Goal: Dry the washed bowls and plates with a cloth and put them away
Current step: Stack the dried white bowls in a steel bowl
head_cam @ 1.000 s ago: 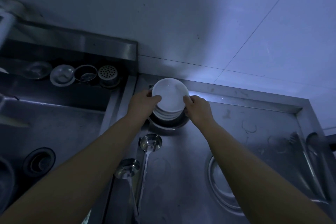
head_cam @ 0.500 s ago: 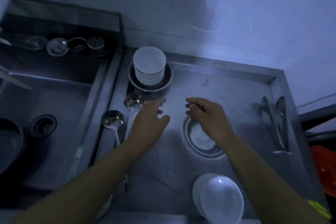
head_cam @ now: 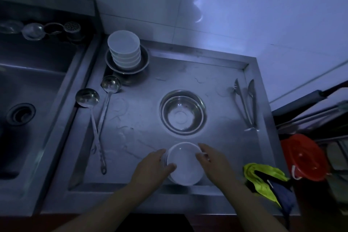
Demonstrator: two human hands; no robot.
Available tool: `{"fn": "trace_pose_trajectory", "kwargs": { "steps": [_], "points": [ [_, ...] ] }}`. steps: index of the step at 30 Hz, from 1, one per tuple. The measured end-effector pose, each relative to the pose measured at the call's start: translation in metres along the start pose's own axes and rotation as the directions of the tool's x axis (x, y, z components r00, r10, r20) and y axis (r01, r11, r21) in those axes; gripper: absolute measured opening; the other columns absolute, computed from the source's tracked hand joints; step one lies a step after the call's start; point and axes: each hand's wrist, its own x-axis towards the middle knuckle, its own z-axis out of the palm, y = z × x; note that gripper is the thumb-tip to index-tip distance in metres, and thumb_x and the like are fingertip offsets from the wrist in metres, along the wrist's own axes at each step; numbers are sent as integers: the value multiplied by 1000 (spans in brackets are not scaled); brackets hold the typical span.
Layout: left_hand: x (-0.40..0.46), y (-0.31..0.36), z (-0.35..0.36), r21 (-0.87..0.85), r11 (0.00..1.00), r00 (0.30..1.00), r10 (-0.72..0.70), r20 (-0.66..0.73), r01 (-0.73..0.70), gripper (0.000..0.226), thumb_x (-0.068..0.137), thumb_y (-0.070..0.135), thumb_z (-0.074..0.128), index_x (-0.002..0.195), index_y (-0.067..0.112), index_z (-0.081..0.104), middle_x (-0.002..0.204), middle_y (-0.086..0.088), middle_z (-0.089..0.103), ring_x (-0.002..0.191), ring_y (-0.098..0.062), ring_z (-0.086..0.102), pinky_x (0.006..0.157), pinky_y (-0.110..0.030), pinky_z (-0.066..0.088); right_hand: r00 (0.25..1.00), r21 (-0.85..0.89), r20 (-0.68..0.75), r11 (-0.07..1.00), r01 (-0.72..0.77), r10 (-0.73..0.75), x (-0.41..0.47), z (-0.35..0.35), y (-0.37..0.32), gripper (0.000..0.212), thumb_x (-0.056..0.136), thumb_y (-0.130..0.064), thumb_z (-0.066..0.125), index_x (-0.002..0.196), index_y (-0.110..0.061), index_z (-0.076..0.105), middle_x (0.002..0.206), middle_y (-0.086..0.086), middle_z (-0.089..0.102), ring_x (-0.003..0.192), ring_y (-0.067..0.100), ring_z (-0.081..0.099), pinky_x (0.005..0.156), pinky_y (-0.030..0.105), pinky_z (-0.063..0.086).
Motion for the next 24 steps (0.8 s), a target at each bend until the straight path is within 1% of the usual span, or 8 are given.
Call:
{"fn": "trace_pose_trajectory", "kwargs": {
  "steps": [3, 5, 8, 11, 15, 18, 22, 24],
  "points": [
    [-3, 2, 9, 25, 999, 999, 35, 19, -35, 40, 81, 39, 64, 118, 29, 57, 115, 6, 64, 104, -11, 59, 81, -22, 42, 1000, 37, -1, 999, -2, 2, -10, 11, 6, 24, 95, -25, 55, 119, -22, 59, 104, -3, 66, 87, 10, 57, 68, 21, 40],
    [-3, 1, 12, -14, 1000, 1000, 19, 16, -19, 32, 83, 34, 63, 114, 28, 59, 110, 8, 66, 101, -10, 62, 80, -22, 44, 998, 79, -47, 996, -41, 45, -13, 15, 7, 21, 94, -23, 55, 114, -20, 61, 96, -5, 63, 84, 11, 56, 64, 21, 38],
    [-2, 1, 14, -53, 999, 1000, -9, -12, 8, 30, 83, 26, 63, 113, 23, 62, 107, 5, 68, 98, -11, 63, 73, -19, 40, 990, 44, -71, 992, -122, 125, -13, 19, 4, 10, 94, -19, 51, 92, -18, 60, 83, -2, 59, 76, 15, 54, 54, 20, 35],
    [-1, 2, 12, -50, 999, 999, -3, -37, 1, 29, 82, 20, 62, 111, 20, 64, 104, 1, 69, 88, -9, 60, 64, -17, 34, 986, -25, -85, 989, -144, 141, -12, 23, -3, 21, 95, -16, 46, 76, -12, 51, 68, 0, 50, 70, 21, 50, 54, 28, 30],
    [5, 4, -3, -50, 999, 996, -2, -89, -3, 25, 81, 19, 59, 104, 20, 66, 98, 2, 68, 80, -7, 55, 55, -14, 32, 983, -65, -140, 989, -132, 122, -4, 21, -21, 22, 97, -16, 45, 78, -10, 54, 77, 9, 58, 71, 21, 49, 58, 28, 27],
    [14, 10, -30, -28, 999, 992, 21, -125, -25, 23, 82, 20, 57, 103, 20, 66, 97, 2, 68, 80, -9, 55, 59, -21, 34, 982, -119, -181, 990, -80, 58, 9, 16, -48, 27, 98, -17, 42, 80, -5, 59, 83, 15, 63, 73, 24, 53, 59, 30, 27],
    [33, 21, -89, 1, 997, 982, 74, -173, -75, 25, 83, 25, 54, 105, 18, 65, 98, -2, 67, 82, -14, 56, 63, -24, 37, 963, -201, -269, 979, -33, -23, 44, 5, -101, 28, 98, -20, 42, 83, -4, 60, 85, 16, 64, 81, 29, 58, 60, 31, 27],
    [45, 29, -126, 0, 994, 971, 103, -216, -106, 37, 77, 35, 47, 102, 16, 65, 95, -3, 67, 83, -18, 59, 67, -28, 42, 955, -181, -288, 983, 11, -64, 68, -1, -135, 31, 98, -21, 41, 83, -3, 62, 83, 17, 64, 80, 30, 58, 63, 33, 33]
  ]
}}
